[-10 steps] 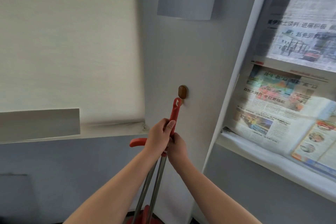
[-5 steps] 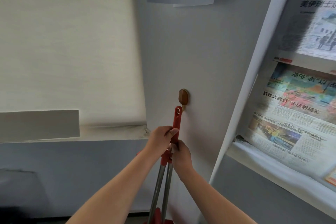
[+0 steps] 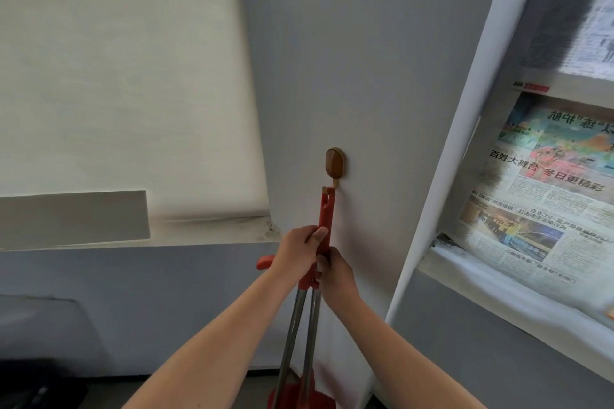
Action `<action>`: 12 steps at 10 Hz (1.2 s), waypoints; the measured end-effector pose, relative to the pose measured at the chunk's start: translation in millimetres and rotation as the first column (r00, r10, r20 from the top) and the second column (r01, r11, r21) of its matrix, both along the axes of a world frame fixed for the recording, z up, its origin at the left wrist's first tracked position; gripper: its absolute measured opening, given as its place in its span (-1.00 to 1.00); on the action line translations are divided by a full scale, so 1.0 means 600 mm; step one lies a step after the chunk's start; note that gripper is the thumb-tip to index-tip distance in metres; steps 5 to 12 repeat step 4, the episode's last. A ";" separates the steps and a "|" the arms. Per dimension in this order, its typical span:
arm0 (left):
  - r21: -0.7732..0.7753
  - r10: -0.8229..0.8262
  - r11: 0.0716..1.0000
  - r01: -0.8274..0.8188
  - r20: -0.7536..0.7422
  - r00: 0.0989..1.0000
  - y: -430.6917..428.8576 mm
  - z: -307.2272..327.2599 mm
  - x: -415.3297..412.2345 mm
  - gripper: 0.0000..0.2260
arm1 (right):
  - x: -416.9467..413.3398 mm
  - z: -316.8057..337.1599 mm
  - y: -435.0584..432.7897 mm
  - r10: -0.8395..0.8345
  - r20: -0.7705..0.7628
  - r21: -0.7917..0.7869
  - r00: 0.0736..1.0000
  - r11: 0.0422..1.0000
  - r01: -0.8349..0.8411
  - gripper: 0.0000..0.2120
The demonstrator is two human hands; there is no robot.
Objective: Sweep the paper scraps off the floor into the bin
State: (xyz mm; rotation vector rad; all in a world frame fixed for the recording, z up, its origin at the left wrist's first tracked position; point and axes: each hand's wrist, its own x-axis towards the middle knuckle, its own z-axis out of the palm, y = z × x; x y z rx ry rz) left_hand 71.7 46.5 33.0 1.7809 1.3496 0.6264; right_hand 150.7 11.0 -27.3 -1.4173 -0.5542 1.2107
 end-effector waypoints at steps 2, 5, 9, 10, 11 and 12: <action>0.010 -0.020 1.000 0.020 -0.001 1.000 -0.023 0.009 -0.007 -0.69 | 0.018 0.029 -0.020 0.211 0.310 -0.046 0.927 0.977 -0.208 -0.85; 0.010 -0.033 0.999 0.033 0.053 0.998 -0.073 -0.003 -0.042 -0.72 | 0.018 0.036 -0.060 0.173 0.476 -0.079 0.863 0.985 -0.154 -0.69; 0.010 -0.033 0.999 0.033 0.053 0.998 -0.073 -0.003 -0.042 -0.72 | 0.018 0.036 -0.060 0.173 0.476 -0.079 0.863 0.985 -0.154 -0.69; 0.010 -0.033 0.999 0.033 0.053 0.998 -0.073 -0.003 -0.042 -0.72 | 0.018 0.036 -0.060 0.173 0.476 -0.079 0.863 0.985 -0.154 -0.69; 0.010 -0.033 0.999 0.033 0.053 0.998 -0.073 -0.003 -0.042 -0.72 | 0.018 0.036 -0.060 0.173 0.476 -0.079 0.863 0.985 -0.154 -0.69; 0.010 -0.033 0.999 0.033 0.053 0.998 -0.073 -0.003 -0.042 -0.72 | 0.018 0.036 -0.060 0.173 0.476 -0.079 0.863 0.985 -0.154 -0.69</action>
